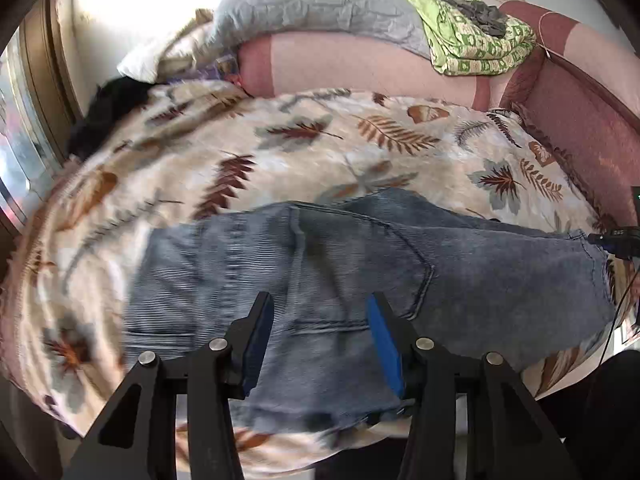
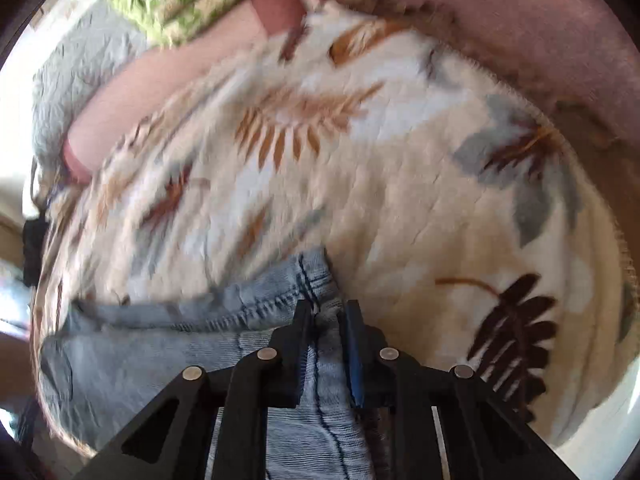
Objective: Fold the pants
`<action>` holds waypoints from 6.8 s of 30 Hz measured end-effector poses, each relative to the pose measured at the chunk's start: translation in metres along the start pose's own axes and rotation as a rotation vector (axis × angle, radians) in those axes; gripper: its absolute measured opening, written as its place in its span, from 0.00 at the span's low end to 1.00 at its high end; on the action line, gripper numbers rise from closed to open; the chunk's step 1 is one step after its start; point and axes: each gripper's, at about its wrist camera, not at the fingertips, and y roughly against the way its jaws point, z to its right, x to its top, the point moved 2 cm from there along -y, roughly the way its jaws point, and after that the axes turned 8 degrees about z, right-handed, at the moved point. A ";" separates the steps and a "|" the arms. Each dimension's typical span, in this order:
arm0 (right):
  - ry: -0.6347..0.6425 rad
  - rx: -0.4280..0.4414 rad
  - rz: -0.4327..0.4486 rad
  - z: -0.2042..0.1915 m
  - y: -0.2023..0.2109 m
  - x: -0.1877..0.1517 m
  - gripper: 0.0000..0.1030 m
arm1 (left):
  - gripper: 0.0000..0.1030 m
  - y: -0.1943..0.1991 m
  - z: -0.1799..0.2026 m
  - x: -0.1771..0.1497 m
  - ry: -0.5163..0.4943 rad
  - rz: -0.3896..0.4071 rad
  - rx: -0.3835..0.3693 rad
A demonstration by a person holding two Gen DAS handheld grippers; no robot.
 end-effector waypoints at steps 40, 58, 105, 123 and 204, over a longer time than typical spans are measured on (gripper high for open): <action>0.740 0.536 -0.072 -0.329 -0.075 -0.083 0.37 | 1.00 -0.062 0.092 -0.062 -0.213 -0.158 -0.017; 0.558 0.486 -0.006 -0.318 -0.083 -0.061 0.05 | 1.00 -0.060 0.092 -0.060 -0.208 -0.188 0.000; 0.110 0.102 0.049 0.006 0.002 -0.018 0.33 | 1.00 -0.007 0.170 -0.057 -0.225 -0.167 -0.070; 0.042 0.042 0.104 0.004 -0.007 0.000 0.58 | 1.00 -0.016 0.163 -0.061 -0.185 -0.216 -0.036; 0.002 0.393 0.121 0.018 0.078 -0.032 0.60 | 1.00 -0.009 0.075 -0.014 -0.014 -0.090 0.139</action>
